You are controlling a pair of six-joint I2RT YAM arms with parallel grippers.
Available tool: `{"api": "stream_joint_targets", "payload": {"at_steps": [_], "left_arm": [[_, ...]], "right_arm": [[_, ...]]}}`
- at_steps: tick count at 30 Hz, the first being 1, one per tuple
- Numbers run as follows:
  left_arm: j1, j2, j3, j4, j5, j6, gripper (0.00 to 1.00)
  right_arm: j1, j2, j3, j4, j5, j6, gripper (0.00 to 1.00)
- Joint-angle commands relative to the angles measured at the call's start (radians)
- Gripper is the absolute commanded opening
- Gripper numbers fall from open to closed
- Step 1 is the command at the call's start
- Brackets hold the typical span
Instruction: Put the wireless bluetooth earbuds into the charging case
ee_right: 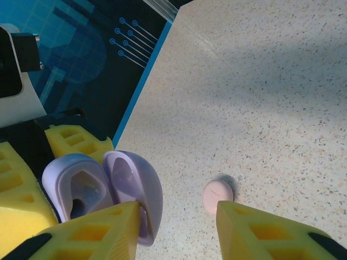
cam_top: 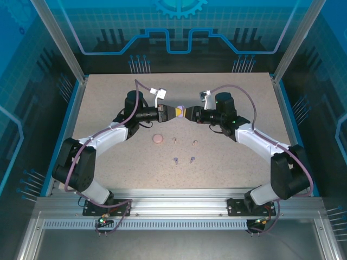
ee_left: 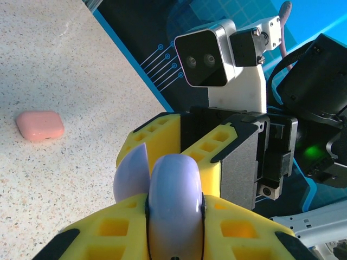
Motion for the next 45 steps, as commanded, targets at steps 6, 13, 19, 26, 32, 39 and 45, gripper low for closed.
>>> {"api": "stream_joint_targets", "payload": {"at_steps": [6, 13, 19, 26, 32, 39, 45], "left_arm": [[-0.009, -0.031, 0.029, 0.02, 0.034, 0.014, 0.0], [-0.009, -0.032, 0.035, 0.011, 0.032, 0.019, 0.0], [-0.009, -0.032, 0.039, 0.01, 0.034, 0.018, 0.0], [-0.009, -0.031, 0.043, 0.003, 0.039, 0.02, 0.0], [-0.009, -0.028, 0.046, 0.0, 0.049, 0.017, 0.0], [-0.008, -0.027, 0.044, -0.004, 0.054, 0.016, 0.0], [-0.012, -0.023, 0.039, -0.002, 0.057, 0.015, 0.0]], "right_arm": [[0.019, 0.0, -0.016, 0.039, -0.05, -0.018, 0.42], [0.019, -0.002, -0.035, 0.042, -0.053, -0.023, 0.38], [0.015, 0.009, -0.031, 0.049, -0.055, -0.022, 0.36], [0.011, 0.003, -0.041, 0.044, -0.064, -0.044, 0.36], [0.0, 0.02, -0.024, 0.042, -0.069, -0.04, 0.28], [0.008, 0.037, 0.014, 0.045, -0.082, -0.038, 0.21], [0.022, 0.048, 0.047, 0.027, -0.086, -0.05, 0.2]]}}
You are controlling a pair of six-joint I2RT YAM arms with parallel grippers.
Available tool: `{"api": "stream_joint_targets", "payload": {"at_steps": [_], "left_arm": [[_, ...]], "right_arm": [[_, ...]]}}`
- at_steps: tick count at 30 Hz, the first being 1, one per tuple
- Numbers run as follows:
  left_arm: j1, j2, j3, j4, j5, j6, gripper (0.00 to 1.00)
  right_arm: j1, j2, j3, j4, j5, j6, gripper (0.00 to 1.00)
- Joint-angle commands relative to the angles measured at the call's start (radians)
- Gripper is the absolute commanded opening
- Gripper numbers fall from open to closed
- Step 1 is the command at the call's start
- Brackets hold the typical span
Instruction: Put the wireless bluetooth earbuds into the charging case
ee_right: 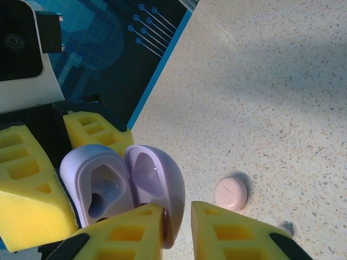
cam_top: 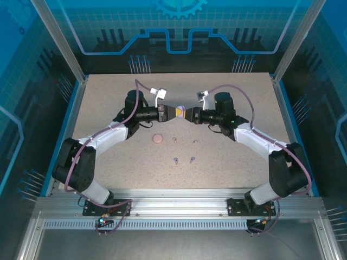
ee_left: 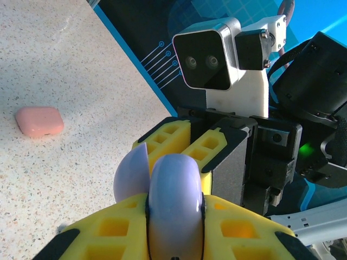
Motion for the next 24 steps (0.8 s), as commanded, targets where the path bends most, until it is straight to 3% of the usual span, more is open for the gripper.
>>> {"api": "stream_joint_targets", "payload": {"at_steps": [1, 5, 8, 9, 11, 14, 17, 24], "left_arm": [[-0.011, -0.023, 0.028, 0.027, 0.052, 0.014, 0.0], [-0.013, -0.024, 0.025, 0.027, 0.049, 0.011, 0.0], [-0.013, -0.026, 0.023, 0.018, 0.029, 0.01, 0.01], [-0.013, -0.027, 0.022, 0.013, 0.021, 0.011, 0.09], [-0.013, -0.034, 0.023, -0.016, -0.004, 0.019, 0.47], [-0.012, -0.054, 0.03, -0.069, -0.041, 0.046, 0.76], [-0.004, -0.082, 0.061, -0.178, -0.074, 0.098, 0.96], [0.034, -0.107, 0.213, -0.52, -0.078, 0.276, 0.99]], "right_arm": [[0.021, 0.023, 0.043, -0.01, -0.01, -0.022, 0.18], [0.024, 0.023, 0.048, -0.019, -0.007, -0.028, 0.0], [0.023, 0.015, 0.052, -0.038, 0.014, -0.036, 0.0], [0.024, 0.013, 0.054, -0.046, 0.02, -0.04, 0.0], [0.022, 0.007, 0.072, -0.089, 0.046, -0.061, 0.0], [0.021, 0.002, 0.105, -0.181, 0.107, -0.111, 0.0], [0.007, 0.002, 0.131, -0.26, 0.152, -0.182, 0.0], [-0.052, 0.021, 0.183, -0.365, 0.146, -0.337, 0.0]]}}
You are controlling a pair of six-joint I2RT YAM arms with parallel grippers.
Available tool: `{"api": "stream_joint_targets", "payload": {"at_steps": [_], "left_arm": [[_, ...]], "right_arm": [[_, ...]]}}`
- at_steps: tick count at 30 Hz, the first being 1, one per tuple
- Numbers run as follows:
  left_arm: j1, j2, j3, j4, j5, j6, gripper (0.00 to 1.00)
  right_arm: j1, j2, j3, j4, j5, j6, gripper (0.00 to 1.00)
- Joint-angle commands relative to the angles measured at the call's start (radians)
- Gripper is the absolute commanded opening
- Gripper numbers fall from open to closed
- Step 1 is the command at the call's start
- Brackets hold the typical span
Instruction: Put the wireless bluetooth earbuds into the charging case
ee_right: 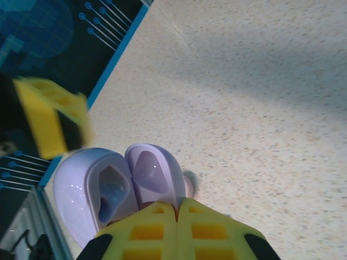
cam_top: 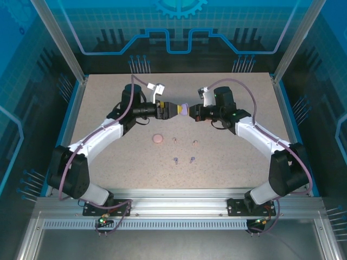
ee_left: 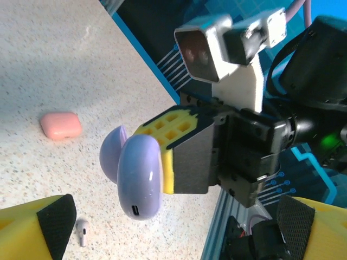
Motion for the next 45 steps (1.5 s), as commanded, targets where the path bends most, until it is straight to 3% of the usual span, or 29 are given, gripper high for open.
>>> {"api": "stream_joint_targets", "payload": {"at_steps": [1, 10, 16, 22, 33, 45], "left_arm": [[0.022, -0.016, 0.106, -0.254, 0.002, 0.158, 0.99], [0.034, 0.214, 0.427, -0.79, 0.067, 0.494, 0.98], [0.035, 0.379, 0.601, -0.962, 0.127, 0.604, 0.79], [0.033, 0.454, 0.675, -0.995, 0.188, 0.63, 0.61], [0.032, 0.488, 0.653, -0.927, 0.281, 0.609, 0.57], [0.021, 0.489, 0.62, -0.835, 0.325, 0.565, 0.46]], "right_arm": [[-0.033, 0.018, 0.056, -0.088, 0.0, -0.14, 0.0], [-0.033, 0.047, 0.158, -0.244, -0.031, -0.457, 0.0], [-0.044, 0.093, 0.197, -0.3, -0.069, -0.522, 0.0], [-0.046, 0.135, 0.228, -0.311, -0.095, -0.521, 0.0], [-0.045, 0.149, 0.252, -0.304, -0.114, -0.495, 0.0], [-0.045, 0.174, 0.262, -0.267, -0.123, -0.454, 0.0]]}}
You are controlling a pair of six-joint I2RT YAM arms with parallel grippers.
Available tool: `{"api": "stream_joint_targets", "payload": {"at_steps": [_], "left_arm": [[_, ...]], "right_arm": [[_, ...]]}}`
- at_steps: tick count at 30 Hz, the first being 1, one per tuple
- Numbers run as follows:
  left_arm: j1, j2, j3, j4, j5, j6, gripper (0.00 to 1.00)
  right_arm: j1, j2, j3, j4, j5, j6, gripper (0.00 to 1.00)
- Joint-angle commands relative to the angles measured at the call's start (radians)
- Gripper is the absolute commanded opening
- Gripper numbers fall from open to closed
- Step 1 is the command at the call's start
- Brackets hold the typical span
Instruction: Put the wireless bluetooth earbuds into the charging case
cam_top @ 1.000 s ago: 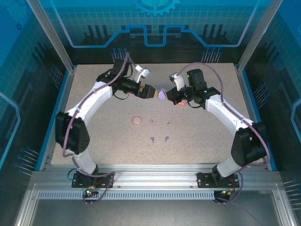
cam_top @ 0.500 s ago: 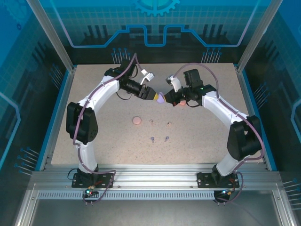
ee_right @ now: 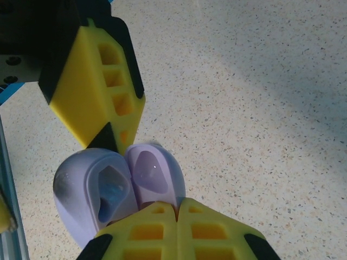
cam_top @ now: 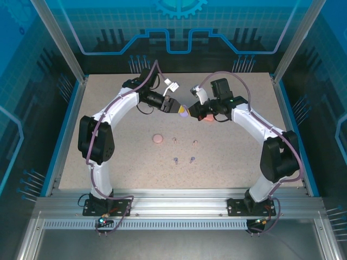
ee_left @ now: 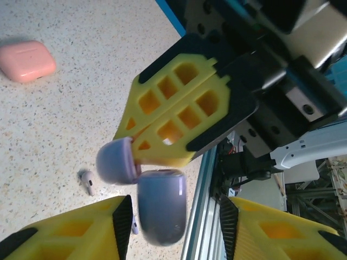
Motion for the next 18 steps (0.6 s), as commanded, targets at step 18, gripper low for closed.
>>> {"api": "stream_joint_targets", "payload": {"at_steps": [18], "left_arm": [[-0.013, 0.037, -0.019, 0.026, 0.039, -0.007, 0.36]], "right_arm": [[-0.015, 0.004, 0.052, 0.019, -0.045, 0.031, 0.0]]}}
